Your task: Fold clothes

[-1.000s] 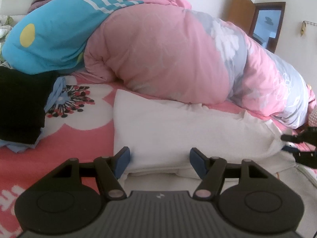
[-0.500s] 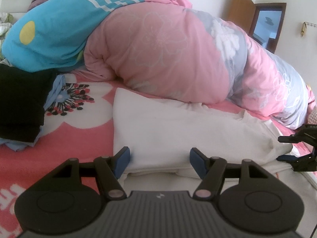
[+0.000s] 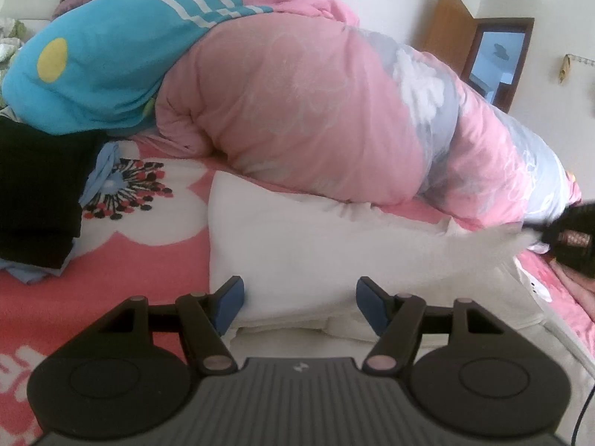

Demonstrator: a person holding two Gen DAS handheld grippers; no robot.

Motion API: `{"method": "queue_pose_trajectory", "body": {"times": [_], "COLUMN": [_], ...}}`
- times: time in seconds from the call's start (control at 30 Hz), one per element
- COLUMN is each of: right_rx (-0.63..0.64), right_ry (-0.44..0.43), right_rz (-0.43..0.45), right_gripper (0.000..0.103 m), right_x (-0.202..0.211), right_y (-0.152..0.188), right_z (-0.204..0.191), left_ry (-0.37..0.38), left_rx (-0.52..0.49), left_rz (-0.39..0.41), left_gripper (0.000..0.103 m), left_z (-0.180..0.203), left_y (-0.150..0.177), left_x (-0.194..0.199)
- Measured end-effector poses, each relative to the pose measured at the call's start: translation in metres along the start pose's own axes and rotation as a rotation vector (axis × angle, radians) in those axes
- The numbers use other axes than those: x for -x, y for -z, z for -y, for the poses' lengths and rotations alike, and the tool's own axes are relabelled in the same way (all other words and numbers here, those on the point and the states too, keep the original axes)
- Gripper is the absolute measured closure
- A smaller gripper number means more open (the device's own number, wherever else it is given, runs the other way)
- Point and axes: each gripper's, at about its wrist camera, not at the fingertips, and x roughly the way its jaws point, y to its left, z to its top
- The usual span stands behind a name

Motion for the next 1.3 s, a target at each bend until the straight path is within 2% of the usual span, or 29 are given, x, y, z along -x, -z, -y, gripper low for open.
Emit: {"method": "queue_pose_trajectory", "body": {"times": [0.07,0.13,0.23,0.3,0.43,0.53,0.67,0.7,0.8,0.97,1.07,1.17,1.3], "right_rx": [0.058,0.1,0.091,0.068,0.159,0.219,0.13,0.098,0.081,0.189,0.192,0.146,0.158], "right_ry": [0.004,0.05,0.137,0.133,0.065,0.098,0.223,0.222,0.187,0.14,0.204,0.216,0.302], "right_rz": [0.032,0.034,-0.014,-0.012,0.081,0.079,-0.064,-0.074,-0.037,0.062,0.005,-0.056,-0.029], "right_gripper": [0.097,0.097,0.097,0.098,0.098,0.098,0.098,0.099,0.099,0.099,0.099,0.1,0.093], "right_x": [0.004,0.003,-0.008,-0.01,0.002,0.004,-0.017,-0.019,-0.014,0.003,-0.006,-0.01,0.009], "right_y": [-0.006,-0.006,-0.003,-0.007,-0.021,-0.015,0.005,0.008,0.003,-0.007,0.004,0.011,-0.001], "right_z": [-0.007,-0.003,0.019,0.023,0.001,0.004,0.049,0.057,0.054,0.031,0.045,0.064,0.047], "left_ry": [-0.001,-0.002,-0.004,-0.005,-0.005,-0.006,-0.006,-0.005,-0.003,-0.003,0.003,0.006,0.008], "left_rx": [-0.006,-0.013,-0.02,-0.021,-0.021,-0.024,-0.026,-0.025,-0.023,-0.033,-0.03,-0.029,-0.021], "left_rz": [-0.004,-0.008,-0.011,-0.012,-0.021,-0.024,-0.024,-0.024,-0.027,-0.03,-0.031,-0.034,-0.037], "left_gripper": [0.035,0.035,0.035,0.035,0.035,0.035,0.035,0.035,0.035,0.035,0.035,0.035,0.035], "left_z": [0.001,0.002,0.003,0.003,0.003,0.004,0.004,0.004,0.004,0.006,0.005,0.004,0.003], "left_y": [0.0,0.0,0.001,0.001,0.001,0.001,0.001,0.002,0.002,0.002,0.002,0.001,0.0], "left_x": [-0.001,-0.001,-0.001,-0.001,-0.003,-0.003,-0.003,-0.003,-0.004,-0.004,-0.003,-0.002,0.0]}}
